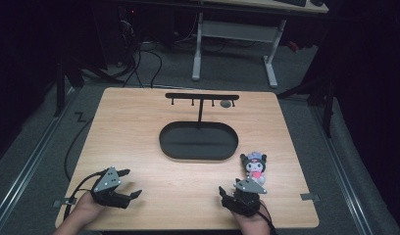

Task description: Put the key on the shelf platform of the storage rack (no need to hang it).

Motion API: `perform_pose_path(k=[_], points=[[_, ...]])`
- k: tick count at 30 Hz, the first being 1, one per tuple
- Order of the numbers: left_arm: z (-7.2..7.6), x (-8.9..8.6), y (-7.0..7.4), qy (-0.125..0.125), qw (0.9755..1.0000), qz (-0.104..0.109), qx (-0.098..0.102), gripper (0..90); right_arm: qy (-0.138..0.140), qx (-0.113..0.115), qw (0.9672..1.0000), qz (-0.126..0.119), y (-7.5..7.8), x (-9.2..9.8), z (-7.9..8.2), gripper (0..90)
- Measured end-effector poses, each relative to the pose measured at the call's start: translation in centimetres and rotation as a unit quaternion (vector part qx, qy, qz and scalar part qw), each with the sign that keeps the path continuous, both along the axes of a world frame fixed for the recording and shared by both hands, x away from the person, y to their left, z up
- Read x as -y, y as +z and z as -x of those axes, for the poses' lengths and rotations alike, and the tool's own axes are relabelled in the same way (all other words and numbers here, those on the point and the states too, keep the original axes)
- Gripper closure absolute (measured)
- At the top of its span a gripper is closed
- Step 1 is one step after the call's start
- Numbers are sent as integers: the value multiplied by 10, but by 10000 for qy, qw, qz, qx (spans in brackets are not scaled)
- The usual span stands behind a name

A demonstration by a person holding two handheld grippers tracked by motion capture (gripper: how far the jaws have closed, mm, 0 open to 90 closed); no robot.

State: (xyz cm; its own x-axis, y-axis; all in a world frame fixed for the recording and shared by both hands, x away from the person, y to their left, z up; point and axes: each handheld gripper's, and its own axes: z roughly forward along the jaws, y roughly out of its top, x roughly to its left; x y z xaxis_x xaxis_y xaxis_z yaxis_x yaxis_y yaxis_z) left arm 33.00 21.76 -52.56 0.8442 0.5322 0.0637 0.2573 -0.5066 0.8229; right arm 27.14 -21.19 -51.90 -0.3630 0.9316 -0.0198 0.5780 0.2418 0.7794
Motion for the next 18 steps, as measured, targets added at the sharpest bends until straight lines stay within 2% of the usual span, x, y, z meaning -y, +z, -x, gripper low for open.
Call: perform_pose_path(k=[9, 18], points=[[0, 0, 0, -11, 10000, -16, 7, 156, -44, 56, 10000, -45, 2, 3, 1, 323], [0, 0, 0, -13, 10000, -16, 5, 155, 16, -57, 10000, -35, 1, 3, -1, 347]])
